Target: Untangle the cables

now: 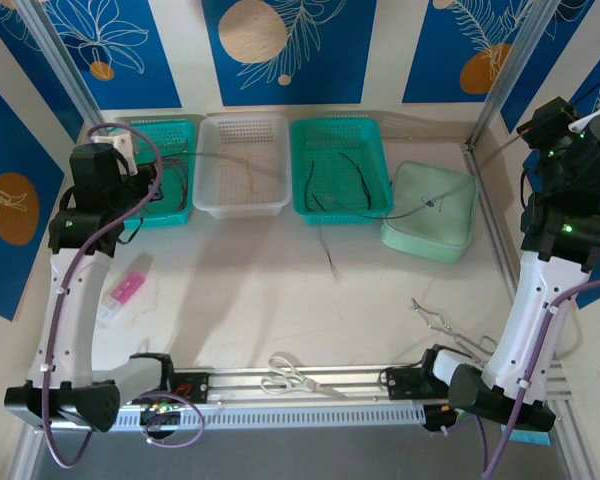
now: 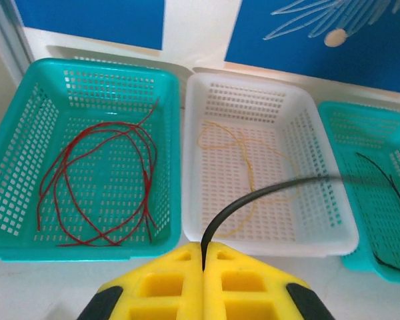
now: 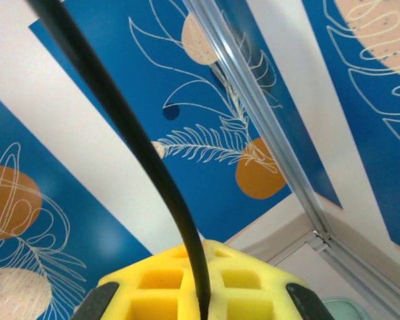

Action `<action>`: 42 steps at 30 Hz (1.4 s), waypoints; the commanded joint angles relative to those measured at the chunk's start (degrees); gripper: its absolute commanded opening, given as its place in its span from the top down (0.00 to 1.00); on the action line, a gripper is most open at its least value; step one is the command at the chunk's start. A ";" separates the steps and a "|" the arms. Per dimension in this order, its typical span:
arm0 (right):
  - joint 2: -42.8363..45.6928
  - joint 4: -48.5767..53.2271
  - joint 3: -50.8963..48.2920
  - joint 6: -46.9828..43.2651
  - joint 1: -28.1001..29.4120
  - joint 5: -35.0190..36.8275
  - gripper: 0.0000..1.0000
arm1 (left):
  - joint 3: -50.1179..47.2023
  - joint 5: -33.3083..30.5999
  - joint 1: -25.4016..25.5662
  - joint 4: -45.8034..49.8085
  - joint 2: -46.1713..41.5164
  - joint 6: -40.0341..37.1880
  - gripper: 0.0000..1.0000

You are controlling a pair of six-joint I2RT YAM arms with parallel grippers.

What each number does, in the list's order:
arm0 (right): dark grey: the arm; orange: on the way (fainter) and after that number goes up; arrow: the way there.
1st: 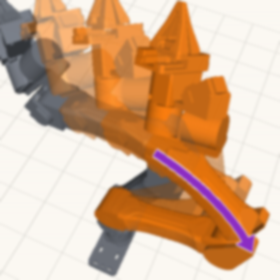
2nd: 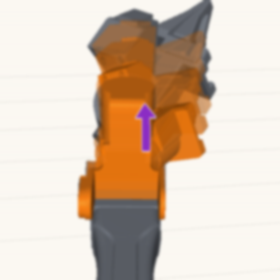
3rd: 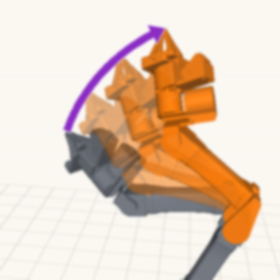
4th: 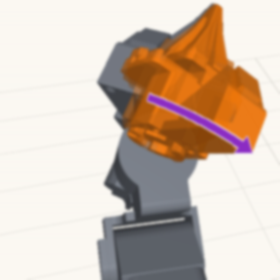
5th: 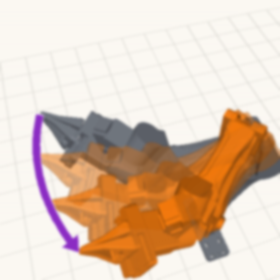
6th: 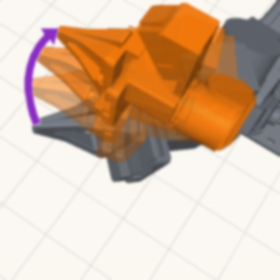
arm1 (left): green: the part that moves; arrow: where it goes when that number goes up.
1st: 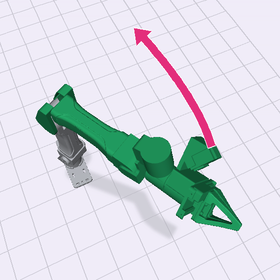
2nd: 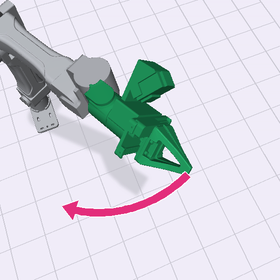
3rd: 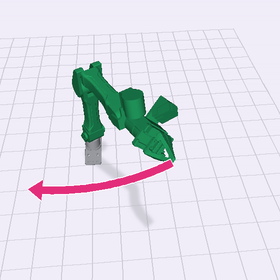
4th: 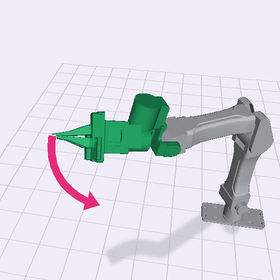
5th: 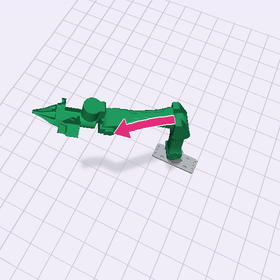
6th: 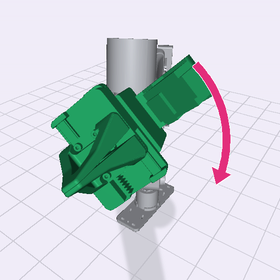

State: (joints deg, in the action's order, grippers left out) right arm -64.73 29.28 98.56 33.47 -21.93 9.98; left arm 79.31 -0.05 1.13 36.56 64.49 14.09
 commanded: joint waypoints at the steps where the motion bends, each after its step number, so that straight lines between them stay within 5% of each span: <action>1: 0.11 -0.47 1.73 0.53 -1.37 -2.07 1.00 | -4.34 0.40 -2.53 -10.52 -2.51 5.11 1.00; 16: -2.13 -3.34 5.65 4.95 0.42 -10.14 1.00 | -9.46 8.10 -3.69 -18.70 -2.53 8.06 1.00; 23: -7.38 -8.36 10.83 7.19 13.00 -6.53 1.00 | -12.50 11.42 -3.19 -14.50 -7.13 4.86 1.00; 31: -22.34 -9.17 25.58 4.55 27.11 -2.11 1.00 | -17.84 15.79 -1.62 -13.96 -13.07 8.94 1.00; 42: -41.20 -1.28 52.13 4.92 28.79 0.27 1.00 | -18.96 18.11 -1.21 -10.15 -17.29 8.81 1.00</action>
State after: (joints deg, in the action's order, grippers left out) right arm -104.55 26.87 146.15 38.59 6.44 8.01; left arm 60.34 16.34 -0.56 24.51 48.66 23.70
